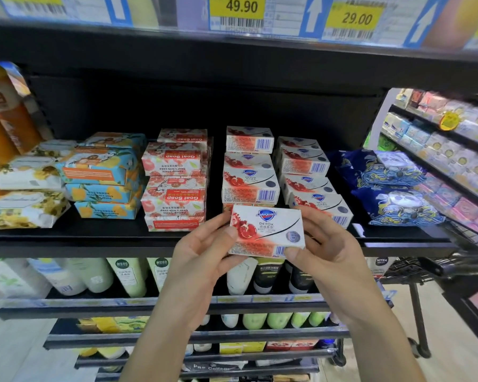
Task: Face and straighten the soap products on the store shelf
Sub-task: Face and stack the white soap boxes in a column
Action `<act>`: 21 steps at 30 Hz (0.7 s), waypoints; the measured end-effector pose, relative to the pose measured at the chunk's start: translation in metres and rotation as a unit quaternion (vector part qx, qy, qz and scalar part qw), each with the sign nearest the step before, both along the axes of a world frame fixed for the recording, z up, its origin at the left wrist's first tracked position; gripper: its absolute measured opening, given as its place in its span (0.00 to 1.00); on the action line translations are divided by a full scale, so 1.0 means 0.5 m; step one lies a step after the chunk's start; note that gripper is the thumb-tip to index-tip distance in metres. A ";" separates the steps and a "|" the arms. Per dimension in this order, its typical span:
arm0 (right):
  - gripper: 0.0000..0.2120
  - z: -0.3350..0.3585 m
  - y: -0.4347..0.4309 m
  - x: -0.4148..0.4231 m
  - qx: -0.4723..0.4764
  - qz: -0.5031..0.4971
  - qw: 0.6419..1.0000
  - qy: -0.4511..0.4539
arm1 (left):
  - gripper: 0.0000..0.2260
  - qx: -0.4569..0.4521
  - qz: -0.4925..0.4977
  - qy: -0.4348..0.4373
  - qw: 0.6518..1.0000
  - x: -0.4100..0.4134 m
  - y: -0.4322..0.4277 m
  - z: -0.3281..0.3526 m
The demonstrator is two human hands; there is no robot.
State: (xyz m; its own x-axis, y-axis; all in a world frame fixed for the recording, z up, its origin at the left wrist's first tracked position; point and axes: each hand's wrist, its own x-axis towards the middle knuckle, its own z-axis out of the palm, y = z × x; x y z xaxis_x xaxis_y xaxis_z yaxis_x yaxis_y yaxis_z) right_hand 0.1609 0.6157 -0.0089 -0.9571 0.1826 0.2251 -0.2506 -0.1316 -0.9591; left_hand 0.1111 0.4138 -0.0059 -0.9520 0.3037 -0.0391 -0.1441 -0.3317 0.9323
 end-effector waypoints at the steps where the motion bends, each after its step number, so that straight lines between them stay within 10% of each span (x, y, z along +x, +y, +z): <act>1: 0.29 -0.001 0.002 -0.001 0.001 0.007 1.000 0.009 | 0.23 0.004 -0.004 -0.006 1.000 0.000 0.001 0.000; 9: 0.35 0.011 0.011 -0.005 0.175 0.003 0.984 0.027 | 0.27 0.012 0.006 -0.015 1.000 0.001 0.005 0.000; 14: 0.37 0.048 0.003 -0.015 0.455 -0.071 0.885 0.067 | 0.21 0.006 0.011 -0.004 1.000 0.000 0.012 -0.007; 21: 0.33 0.089 0.002 -0.037 0.549 -0.051 0.830 0.082 | 0.25 0.008 0.014 0.033 0.999 -0.001 0.008 0.002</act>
